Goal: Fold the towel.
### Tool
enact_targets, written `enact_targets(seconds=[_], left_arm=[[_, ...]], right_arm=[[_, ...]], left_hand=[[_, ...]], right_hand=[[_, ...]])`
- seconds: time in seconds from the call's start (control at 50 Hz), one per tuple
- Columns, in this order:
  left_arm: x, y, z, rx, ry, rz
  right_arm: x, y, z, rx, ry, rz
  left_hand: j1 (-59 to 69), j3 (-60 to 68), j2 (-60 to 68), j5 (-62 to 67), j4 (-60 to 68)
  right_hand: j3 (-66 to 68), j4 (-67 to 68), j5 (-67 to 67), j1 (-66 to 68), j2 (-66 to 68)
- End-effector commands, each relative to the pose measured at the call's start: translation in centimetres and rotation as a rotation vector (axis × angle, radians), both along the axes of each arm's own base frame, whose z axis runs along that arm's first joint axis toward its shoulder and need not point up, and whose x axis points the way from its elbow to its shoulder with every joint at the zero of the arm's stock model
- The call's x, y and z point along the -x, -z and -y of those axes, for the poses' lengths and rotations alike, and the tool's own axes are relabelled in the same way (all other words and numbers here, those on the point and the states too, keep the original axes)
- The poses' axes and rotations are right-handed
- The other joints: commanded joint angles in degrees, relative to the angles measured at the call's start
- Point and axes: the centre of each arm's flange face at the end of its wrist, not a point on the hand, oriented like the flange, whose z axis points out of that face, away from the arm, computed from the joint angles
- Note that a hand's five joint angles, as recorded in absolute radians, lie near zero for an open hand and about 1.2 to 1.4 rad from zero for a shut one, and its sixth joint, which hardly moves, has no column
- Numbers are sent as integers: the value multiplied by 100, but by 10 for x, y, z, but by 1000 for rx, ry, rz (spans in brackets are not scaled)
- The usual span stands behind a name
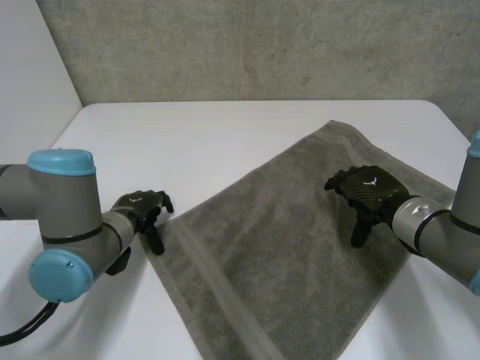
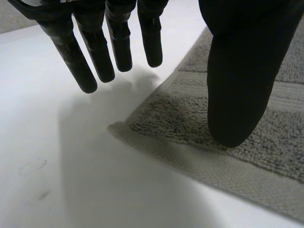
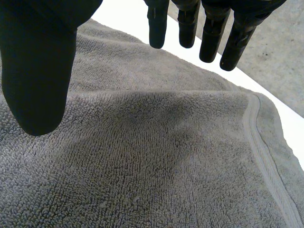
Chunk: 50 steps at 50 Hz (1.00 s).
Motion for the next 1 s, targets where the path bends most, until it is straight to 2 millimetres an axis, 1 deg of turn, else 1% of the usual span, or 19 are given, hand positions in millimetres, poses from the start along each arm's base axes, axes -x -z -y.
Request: enact_targets(seconds=[0.02, 0.08, 0.28, 0.32, 0.36, 0.38, 0.4, 0.48, 0.52, 0.6, 0.74, 0.82, 0.86, 0.88, 0.92, 0.94, 0.96, 0.98, 1.0], left_arm=[[0, 7, 1, 6, 21, 35], [1, 8, 2, 6, 21, 35], [1, 9, 1, 2, 23, 37], [1, 9, 1, 4, 22, 37], [1, 9, 0, 2, 23, 37], [1, 9, 0, 2, 23, 37], [1, 9, 0, 2, 24, 37], [4, 7, -3, 6, 34, 35], [8, 6, -7, 8, 49, 35], [10, 7, -9, 7, 54, 37], [7, 7, -11, 9, 31, 54], [8, 7, -13, 10, 33, 57], [11, 0, -16, 27, 44, 50], [11, 0, -16, 27, 44, 50], [12, -20, -19, 72, 46, 34], [12, -20, -19, 72, 46, 33], [12, -32, -22, 100, 50, 21], [12, -32, -22, 100, 50, 21], [12, -45, -24, 135, 54, 14]], right_arm=[[0, 1, 0, -2, -1, -2], [0, 2, 0, -5, -1, -2], [0, 3, 0, -8, -1, -3], [0, 3, 0, -8, 1, -4], [0, 3, 0, -7, 0, -5], [0, 3, 0, -7, 0, -5], [0, 3, 0, -7, -2, -5], [0, 4, 0, -9, -2, -5], [0, 5, 0, -11, 0, -7], [0, 5, 0, -11, 0, -7], [0, 5, 0, -6, -3, -15], [0, 5, 0, -4, -5, -18], [0, 4, 2, 2, -3, -16], [0, 4, 2, 2, -3, -16], [-1, -1, 4, 13, -11, -8], [-1, -1, 4, 14, -11, -8], [-3, -7, 7, 32, -16, 5], [-4, -15, 13, 53, -13, 17], [-4, -15, 13, 53, -13, 17]], left_hand=[[1101, 1093, 1093, 1082, 1083], [1408, 1400, 1400, 1389, 1390], [1508, 1501, 1501, 1490, 1490], [1762, 1754, 1754, 1743, 1743], [2297, 2289, 2289, 2279, 2279], [2300, 2292, 2292, 2281, 2282], [2650, 2642, 2642, 2631, 2631], [3141, 3133, 3133, 3122, 3123], [3795, 3787, 3787, 3776, 3776], [4215, 4207, 4207, 4197, 4197], [5558, 5550, 5550, 5539, 5539], [5561, 5553, 5553, 5542, 5543], [5561, 5553, 5553, 5542, 5543], [5561, 5553, 5553, 5542, 5543], [5561, 5553, 5553, 5542, 5543], [5561, 5553, 5553, 5542, 5543], [5561, 5553, 5553, 5542, 5543], [5561, 5553, 5553, 5542, 5543], [5561, 5553, 5553, 5542, 5543]], right_hand=[[-212, -319, -282, -193, -324], [-212, -319, -282, -193, -324], [-212, -319, -282, -193, -324], [-212, -319, -282, -193, -324], [-212, -319, -282, -193, -324], [-212, -319, -282, -193, -324], [-212, -319, -282, -193, -324], [-212, -319, -282, -193, -324], [-212, -319, -282, -193, -324], [-212, -319, -282, -193, -324], [-212, -319, -282, -193, -324], [-212, -319, -282, -193, -324], [-212, -319, -282, -193, -324], [-212, -319, -282, -193, -324], [-212, -319, -282, -193, -324], [-212, -319, -282, -193, -324], [-212, -319, -282, -193, -324], [-212, -319, -282, -193, -324], [-212, -319, -282, -193, -324]])
